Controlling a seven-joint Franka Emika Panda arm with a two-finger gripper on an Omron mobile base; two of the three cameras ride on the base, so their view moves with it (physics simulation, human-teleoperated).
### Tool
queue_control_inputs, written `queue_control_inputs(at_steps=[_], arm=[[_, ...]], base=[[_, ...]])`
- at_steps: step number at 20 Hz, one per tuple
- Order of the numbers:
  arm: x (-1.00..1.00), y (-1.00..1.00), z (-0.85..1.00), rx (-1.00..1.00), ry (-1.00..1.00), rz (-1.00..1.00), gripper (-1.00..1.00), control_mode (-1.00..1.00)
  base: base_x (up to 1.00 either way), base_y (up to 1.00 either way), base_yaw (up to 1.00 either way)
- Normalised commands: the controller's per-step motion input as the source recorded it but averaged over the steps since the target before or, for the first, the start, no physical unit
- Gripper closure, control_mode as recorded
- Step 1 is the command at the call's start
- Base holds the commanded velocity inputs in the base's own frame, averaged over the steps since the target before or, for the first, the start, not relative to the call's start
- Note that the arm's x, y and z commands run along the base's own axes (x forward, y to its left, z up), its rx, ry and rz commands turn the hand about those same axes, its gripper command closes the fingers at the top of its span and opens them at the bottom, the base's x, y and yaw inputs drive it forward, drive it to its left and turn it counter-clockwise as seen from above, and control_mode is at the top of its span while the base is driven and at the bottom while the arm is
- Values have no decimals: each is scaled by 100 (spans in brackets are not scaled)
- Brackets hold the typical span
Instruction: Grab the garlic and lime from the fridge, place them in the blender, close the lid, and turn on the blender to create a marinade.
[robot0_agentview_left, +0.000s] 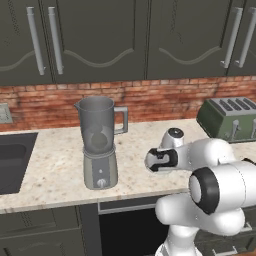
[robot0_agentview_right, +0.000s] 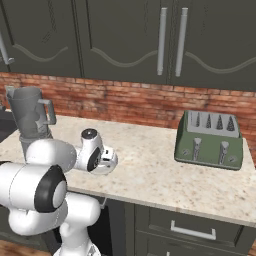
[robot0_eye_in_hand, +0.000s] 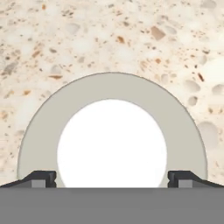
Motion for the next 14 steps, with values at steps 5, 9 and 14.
queue_control_inputs(at_steps=[5, 9, 14], arm=[[-17, -5, 97, 0, 0, 0, 100, -100], [-25, -1, 100, 2, 0, 0, 100, -100], [-37, 0, 91, 1, 0, 0, 100, -100]], base=[[0, 0, 0], [0, 0, 0], [0, 0, 0]])
